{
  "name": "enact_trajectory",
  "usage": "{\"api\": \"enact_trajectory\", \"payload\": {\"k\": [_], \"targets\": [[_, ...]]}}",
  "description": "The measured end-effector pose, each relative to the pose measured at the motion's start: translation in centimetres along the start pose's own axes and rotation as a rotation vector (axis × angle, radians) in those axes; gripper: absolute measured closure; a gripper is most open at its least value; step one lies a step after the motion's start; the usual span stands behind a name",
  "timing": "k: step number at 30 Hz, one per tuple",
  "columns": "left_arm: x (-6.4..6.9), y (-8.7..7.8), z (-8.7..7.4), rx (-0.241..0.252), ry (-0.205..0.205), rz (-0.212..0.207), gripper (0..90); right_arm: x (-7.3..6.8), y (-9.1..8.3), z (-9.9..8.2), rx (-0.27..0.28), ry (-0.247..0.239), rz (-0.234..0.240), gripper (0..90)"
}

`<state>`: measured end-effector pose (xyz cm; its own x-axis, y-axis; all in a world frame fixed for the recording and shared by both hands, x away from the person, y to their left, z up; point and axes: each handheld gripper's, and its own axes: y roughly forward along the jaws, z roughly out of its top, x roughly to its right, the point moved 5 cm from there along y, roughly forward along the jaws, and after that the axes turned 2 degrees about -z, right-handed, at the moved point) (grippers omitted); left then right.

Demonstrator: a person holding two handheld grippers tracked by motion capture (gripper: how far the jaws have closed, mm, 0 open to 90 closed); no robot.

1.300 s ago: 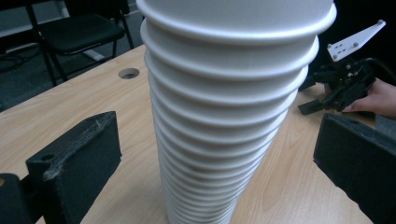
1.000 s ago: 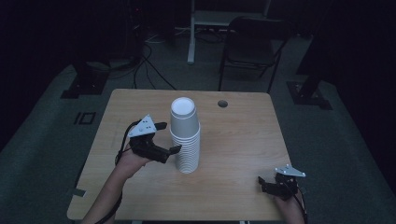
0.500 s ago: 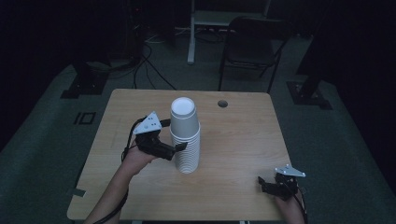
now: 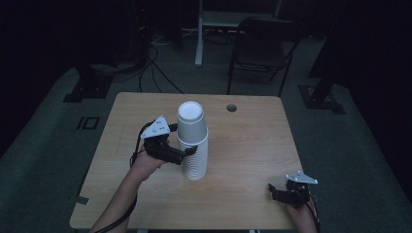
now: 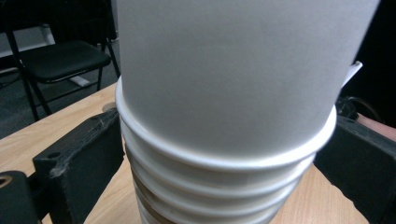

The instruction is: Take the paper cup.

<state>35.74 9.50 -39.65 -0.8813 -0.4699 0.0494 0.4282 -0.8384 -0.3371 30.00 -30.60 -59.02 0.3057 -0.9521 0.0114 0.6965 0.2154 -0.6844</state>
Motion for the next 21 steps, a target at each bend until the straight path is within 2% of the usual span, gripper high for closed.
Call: {"api": "enact_trajectory", "payload": {"k": [15, 21], "targets": [[-0.09, 0.2, -0.09, 0.001, -0.003, -0.019, 5.4, -0.14, -0.02, 0.12, -0.011, -0.003, -0.002, 12.5], [-0.1, 0.12, -0.13, 0.0, -0.005, -0.021, 6.0, -0.72, 0.08, 0.41, -0.023, -0.029, 0.034, 13.1]]}}
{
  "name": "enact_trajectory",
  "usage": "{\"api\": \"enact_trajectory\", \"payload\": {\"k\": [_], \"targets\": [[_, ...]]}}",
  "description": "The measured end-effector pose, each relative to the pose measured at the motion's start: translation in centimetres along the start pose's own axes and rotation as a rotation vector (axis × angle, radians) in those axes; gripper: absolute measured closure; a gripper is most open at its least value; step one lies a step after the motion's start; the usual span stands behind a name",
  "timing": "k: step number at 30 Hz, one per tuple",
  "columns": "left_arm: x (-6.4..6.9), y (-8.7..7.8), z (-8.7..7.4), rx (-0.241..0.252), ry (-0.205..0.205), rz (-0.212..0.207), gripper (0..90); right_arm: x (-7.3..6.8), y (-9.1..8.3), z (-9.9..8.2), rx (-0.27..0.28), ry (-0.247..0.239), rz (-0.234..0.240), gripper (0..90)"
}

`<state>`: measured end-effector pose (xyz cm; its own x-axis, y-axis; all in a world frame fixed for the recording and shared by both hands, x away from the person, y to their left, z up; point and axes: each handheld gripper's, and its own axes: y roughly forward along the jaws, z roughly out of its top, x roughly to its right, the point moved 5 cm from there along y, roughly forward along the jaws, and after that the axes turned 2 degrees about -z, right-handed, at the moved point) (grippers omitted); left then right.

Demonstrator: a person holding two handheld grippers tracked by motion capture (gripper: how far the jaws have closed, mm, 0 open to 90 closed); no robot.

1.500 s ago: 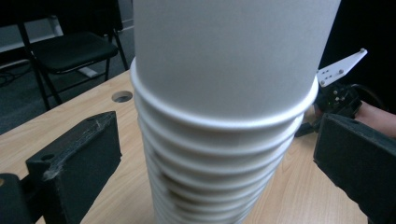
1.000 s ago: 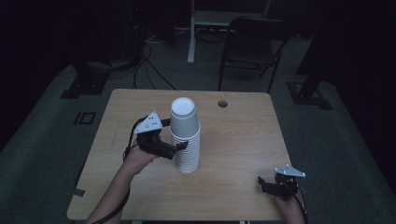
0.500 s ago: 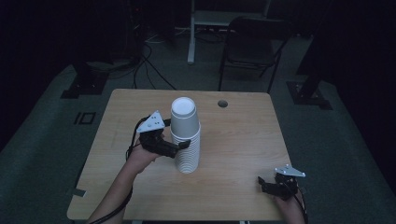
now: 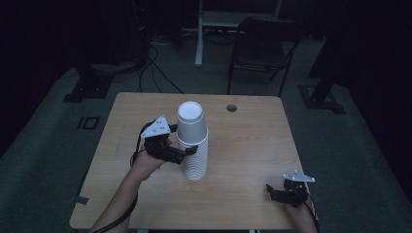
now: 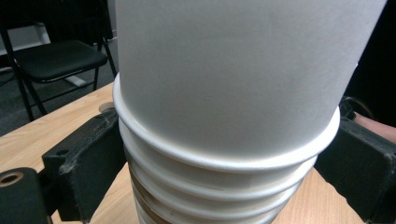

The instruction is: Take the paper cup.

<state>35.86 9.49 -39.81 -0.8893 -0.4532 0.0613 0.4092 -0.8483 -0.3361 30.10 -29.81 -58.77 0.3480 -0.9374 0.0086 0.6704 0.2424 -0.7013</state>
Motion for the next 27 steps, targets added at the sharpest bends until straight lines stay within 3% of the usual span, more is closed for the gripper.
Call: {"api": "enact_trajectory", "payload": {"k": [9, 15, 20, 27], "targets": [[0.0, -0.1, 0.1, -0.012, 0.001, -0.005, 6.2, -1.6, -0.8, 2.1, 0.06, -0.017, 0.101, 13.6], [0.0, -0.1, 0.1, -0.016, 0.002, -0.007, 6.3, -2.8, -2.1, 3.9, 0.107, -0.045, 0.221, 13.7], [-0.1, -0.1, 0.1, -0.014, 0.001, -0.007, 6.2, -3.3, -3.2, 5.3, 0.145, -0.053, 0.278, 12.6], [-0.1, -0.1, 0.1, -0.016, 0.001, -0.009, 6.2, -4.2, -4.8, 7.2, 0.179, -0.112, 0.394, 11.0]]}}
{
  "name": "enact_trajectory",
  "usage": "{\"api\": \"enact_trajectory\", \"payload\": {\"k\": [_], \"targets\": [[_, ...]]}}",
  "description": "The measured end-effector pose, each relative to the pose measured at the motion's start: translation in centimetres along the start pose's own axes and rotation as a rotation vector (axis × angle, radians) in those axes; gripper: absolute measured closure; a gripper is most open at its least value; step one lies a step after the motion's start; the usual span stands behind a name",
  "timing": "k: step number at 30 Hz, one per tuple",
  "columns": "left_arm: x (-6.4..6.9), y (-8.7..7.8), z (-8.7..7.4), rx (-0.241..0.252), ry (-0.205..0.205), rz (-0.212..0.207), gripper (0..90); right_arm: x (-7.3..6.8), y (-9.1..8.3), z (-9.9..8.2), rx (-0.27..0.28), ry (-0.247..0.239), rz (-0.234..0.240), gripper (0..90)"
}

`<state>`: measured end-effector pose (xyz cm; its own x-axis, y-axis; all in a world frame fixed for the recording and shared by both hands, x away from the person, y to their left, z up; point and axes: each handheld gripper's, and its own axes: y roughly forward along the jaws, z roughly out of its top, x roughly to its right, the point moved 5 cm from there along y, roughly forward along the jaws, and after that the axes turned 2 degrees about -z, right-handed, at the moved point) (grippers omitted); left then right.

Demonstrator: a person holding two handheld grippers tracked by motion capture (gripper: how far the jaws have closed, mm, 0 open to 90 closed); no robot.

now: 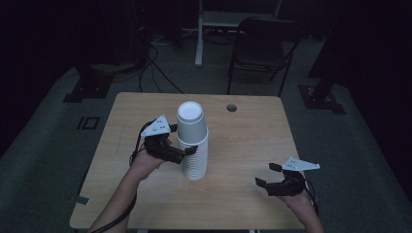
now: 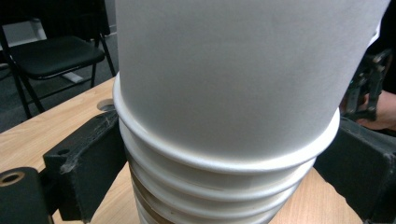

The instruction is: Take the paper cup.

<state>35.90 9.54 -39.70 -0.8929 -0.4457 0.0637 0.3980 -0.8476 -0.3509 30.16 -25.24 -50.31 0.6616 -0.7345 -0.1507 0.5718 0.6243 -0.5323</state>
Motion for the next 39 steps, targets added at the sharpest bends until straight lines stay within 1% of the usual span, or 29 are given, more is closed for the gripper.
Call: {"api": "enact_trajectory", "payload": {"k": [2, 6, 7, 9, 10, 17, 21, 22, 23, 28, 34, 38, 39], "targets": [[0.0, 0.0, 0.0, -0.001, 0.0, 0.001, 6.2, -0.4, -0.2, 0.7, 0.008, -0.012, 0.029, 11.1], [0.0, 0.0, 0.0, -0.003, 0.001, 0.0, 6.2, -0.9, -0.4, 2.0, 0.011, -0.047, 0.043, 11.7], [0.0, 0.0, 0.0, -0.001, 0.0, 0.0, 6.3, -1.0, -0.4, 2.3, 0.011, -0.051, 0.053, 12.4], [0.0, 0.0, 0.0, -0.002, 0.001, -0.001, 6.2, -1.2, -0.5, 2.7, 0.014, -0.06, 0.056, 12.4], [0.0, 0.0, 0.0, -0.002, 0.002, -0.001, 6.2, -1.4, -0.6, 3.3, 0.017, -0.071, 0.069, 12.4], [0.0, 0.0, 0.0, -0.006, 0.001, -0.005, 6.2, -2.2, -0.9, 5.7, 0.03, -0.101, 0.095, 12.8], [0.0, 0.0, 0.0, -0.005, 0.001, -0.005, 6.2, -2.6, -0.9, 6.7, 0.028, -0.12, 0.108, 12.9], [0.0, 0.0, 0.0, -0.004, 0.001, -0.006, 6.2, -3.0, -0.9, 7.6, 0.038, -0.125, 0.12, 13.8], [0.0, 0.0, 0.0, -0.005, 0.0, -0.006, 6.3, -3.1, -1.0, 8.1, 0.046, -0.127, 0.132, 13.8], [0.0, 0.0, 0.0, -0.008, 0.0, -0.006, 6.3, -4.0, -1.2, 10.0, 0.064, -0.153, 0.149, 14.1], [0.0, -0.1, 0.0, -0.01, -0.001, -0.005, 6.3, -4.7, -0.8, 11.5, 0.079, -0.162, 0.171, 14.6], [0.0, -0.1, 0.0, -0.013, -0.003, -0.006, 6.3, -5.2, -0.7, 12.6, 0.092, -0.177, 0.184, 15.9], [0.0, -0.1, 0.0, -0.013, -0.003, -0.006, 6.5, -5.2, -0.7, 12.6, 0.092, -0.177, 0.184, 15.9]]}}
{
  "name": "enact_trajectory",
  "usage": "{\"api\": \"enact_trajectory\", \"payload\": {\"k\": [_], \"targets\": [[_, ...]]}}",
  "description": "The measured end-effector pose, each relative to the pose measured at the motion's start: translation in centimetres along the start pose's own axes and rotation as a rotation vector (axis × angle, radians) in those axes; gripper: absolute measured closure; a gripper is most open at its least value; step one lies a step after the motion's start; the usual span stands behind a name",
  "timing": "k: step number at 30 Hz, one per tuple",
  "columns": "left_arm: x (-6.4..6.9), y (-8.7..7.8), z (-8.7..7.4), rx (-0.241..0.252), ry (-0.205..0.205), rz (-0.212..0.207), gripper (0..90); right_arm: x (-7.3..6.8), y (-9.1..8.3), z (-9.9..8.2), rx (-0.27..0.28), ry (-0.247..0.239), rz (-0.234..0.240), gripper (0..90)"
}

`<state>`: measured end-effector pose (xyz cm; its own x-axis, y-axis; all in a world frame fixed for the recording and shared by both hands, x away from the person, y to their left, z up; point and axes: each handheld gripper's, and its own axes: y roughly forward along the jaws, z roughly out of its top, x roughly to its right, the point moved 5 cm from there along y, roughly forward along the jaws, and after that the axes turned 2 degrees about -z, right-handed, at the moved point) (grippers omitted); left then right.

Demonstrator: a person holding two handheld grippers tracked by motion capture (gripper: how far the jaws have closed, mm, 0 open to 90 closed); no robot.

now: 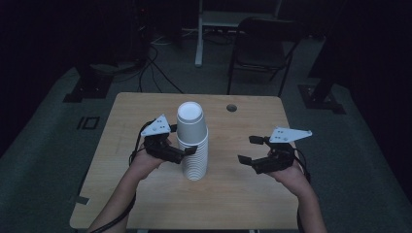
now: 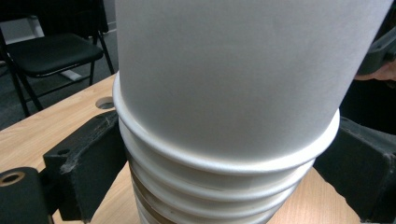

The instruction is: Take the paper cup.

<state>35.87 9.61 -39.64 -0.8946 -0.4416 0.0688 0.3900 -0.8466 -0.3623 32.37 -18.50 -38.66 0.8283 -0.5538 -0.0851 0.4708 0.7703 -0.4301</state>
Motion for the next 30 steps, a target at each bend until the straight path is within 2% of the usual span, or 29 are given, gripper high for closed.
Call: {"api": "enact_trajectory", "payload": {"k": [8, 16, 30], "targets": [[0.0, 0.1, 0.0, 0.001, -0.002, 0.001, 6.6, -0.7, 0.8, 2.5, 0.001, -0.043, 0.012, 15.9], [0.0, 0.1, 0.1, -0.001, -0.003, 0.003, 6.7, -1.3, 1.6, 5.0, 0.036, -0.074, 0.023, 15.9], [0.0, 0.1, 0.1, -0.004, -0.004, 0.004, 6.8, -2.8, 3.7, 8.1, 0.052, -0.117, 0.057, 15.9]]}}
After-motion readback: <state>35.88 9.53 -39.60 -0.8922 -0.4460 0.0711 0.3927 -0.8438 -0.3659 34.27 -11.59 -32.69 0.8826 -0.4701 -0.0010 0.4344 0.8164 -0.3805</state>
